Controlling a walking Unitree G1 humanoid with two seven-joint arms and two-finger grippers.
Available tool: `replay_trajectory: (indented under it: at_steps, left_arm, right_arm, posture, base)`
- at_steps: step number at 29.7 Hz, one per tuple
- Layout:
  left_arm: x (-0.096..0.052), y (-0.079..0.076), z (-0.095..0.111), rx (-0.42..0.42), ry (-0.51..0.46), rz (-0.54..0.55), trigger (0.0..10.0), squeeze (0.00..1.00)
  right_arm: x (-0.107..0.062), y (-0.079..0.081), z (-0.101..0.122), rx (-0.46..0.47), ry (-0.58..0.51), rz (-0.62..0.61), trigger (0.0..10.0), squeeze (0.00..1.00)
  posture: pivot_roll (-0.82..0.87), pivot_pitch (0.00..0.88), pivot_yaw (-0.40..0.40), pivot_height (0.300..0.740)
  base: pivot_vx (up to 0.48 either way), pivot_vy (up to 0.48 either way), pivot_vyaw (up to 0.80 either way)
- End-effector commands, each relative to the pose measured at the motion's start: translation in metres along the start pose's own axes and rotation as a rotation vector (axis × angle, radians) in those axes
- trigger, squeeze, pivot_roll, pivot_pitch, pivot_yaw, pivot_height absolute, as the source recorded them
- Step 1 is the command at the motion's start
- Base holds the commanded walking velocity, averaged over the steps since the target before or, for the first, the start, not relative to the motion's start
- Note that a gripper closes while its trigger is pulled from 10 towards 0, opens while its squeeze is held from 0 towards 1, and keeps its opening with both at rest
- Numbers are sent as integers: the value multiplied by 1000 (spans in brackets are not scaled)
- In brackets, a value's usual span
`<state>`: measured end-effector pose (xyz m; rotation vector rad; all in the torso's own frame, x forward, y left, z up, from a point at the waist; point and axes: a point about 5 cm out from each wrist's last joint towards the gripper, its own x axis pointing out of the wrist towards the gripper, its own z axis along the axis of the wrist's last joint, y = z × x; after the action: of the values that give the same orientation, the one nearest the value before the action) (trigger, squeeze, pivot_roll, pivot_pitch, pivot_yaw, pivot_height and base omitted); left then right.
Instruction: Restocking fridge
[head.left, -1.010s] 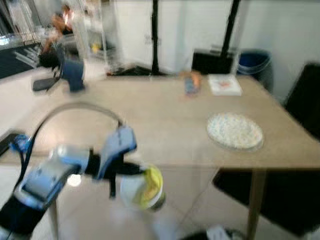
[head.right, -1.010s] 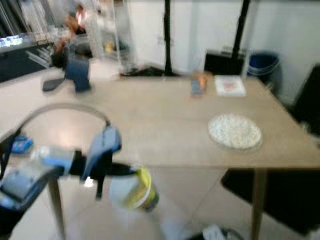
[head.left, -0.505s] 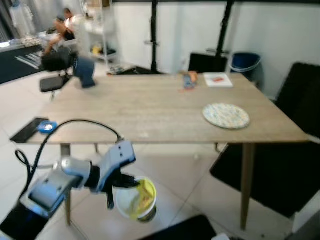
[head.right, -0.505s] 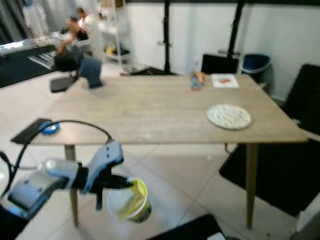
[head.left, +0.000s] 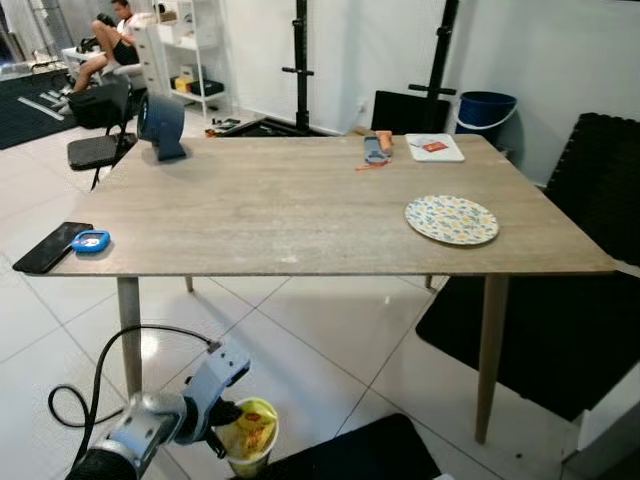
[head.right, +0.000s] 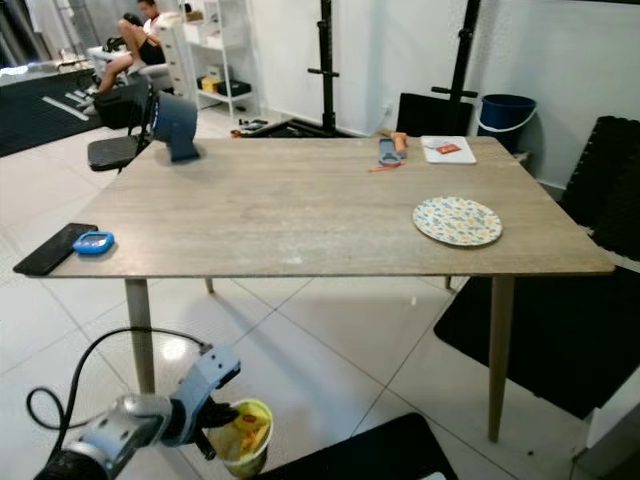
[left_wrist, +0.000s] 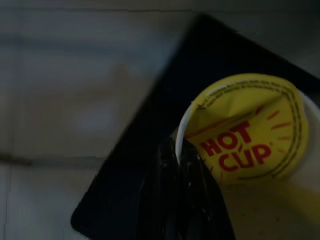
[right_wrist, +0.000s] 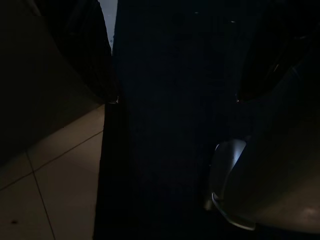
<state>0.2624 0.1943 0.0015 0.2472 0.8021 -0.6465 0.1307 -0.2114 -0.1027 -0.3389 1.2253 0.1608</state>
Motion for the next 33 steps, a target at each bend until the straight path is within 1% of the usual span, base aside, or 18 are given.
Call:
replay_trajectory:
  at_steps: [1,4,6,8,9,11,14,15,16,20,22,24,27,29,30,31,32,33]
  left_arm:
    - [4,6,-8,-53,-27,100,10000,0]
    - [6,6,-21,-85,-37,176,10000,0]
    - [7,6,-32,-142,-31,232,10000,0]
    - [7,6,-35,-158,-28,246,10000,0]
    - [7,4,-44,-189,-19,268,10000,0]
    - [7,4,-44,-189,-19,268,10000,0]
    - [6,-3,-67,-255,13,322,10000,0]
    - [6,-3,-67,-255,13,322,10000,0]
    - [5,-4,-76,-312,23,373,10000,0]
    - [3,-6,-85,-355,30,424,10000,0]
    - [1,-11,-98,-390,65,461,10000,0]
    - [1,-14,-104,-401,83,472,10000,0]
    - [-3,-22,-120,-465,123,501,10000,0]
    - [-4,-24,-124,-493,129,511,10000,0]
    - [-8,-27,-134,-547,143,541,10000,0]
    - [-8,-27,-134,-547,143,541,10000,0]
    - [-11,-31,-142,-602,156,562,10000,0]
    - [-11,-31,-142,-602,156,562,10000,0]
  right_arm:
    - [1,5,4,0,-14,20,10000,0]
    - [1,6,4,1,-14,20,10000,0]
    - [1,6,3,0,-14,20,10000,0]
    - [1,6,3,0,-14,20,10000,0]
    - [1,6,3,-1,-13,21,10000,0]
    - [1,6,3,-1,-13,21,10000,0]
    - [1,6,3,-6,-12,21,10000,0]
    - [1,6,3,-6,-12,21,10000,0]
    - [0,5,2,-18,-11,21,10000,0]
    - [0,4,2,-29,-9,20,10000,0]
    - [0,4,2,-35,-8,20,10000,0]
    - [0,4,2,-39,-8,19,10000,0]
    - [0,3,2,-50,-9,18,10000,0]
    - [0,3,2,-53,-9,18,10000,0]
    - [0,2,2,-59,-8,17,10000,0]
    - [0,2,2,-59,-8,17,10000,0]
    - [0,2,2,-61,-8,17,10000,0]
    - [0,2,2,-61,-8,17,10000,0]
  posture:
    - [-18,7,13,740]
    - [-19,9,13,740]
    - [-19,8,13,740]
    - [-19,8,13,740]
    - [-19,9,14,740]
    - [-19,9,14,740]
    - [-23,9,11,740]
    - [-23,9,11,740]
    - [-23,8,9,740]
    - [-23,8,9,740]
    - [-26,4,7,740]
    - [-27,4,6,740]
    - [-29,3,6,740]
    - [-29,3,6,740]
    - [-27,2,2,740]
    - [-27,2,2,740]
    - [-27,2,2,740]
    - [-27,2,2,740]
  base:
    - [0,0,0]
    - [0,0,0]
    - [0,0,0]
    - [0,0,0]
    - [0,0,0]
    - [0,0,0]
    - [0,0,0]
    - [0,0,0]
    - [0,0,0]
    - [0,0,0]
    - [0,0,0]
    - [0,0,0]
    - [0,0,0]
    - [0,0,0]
    - [0,0,0]
    - [0,0,0]
    - [0,0,0]
    - [0,0,0]
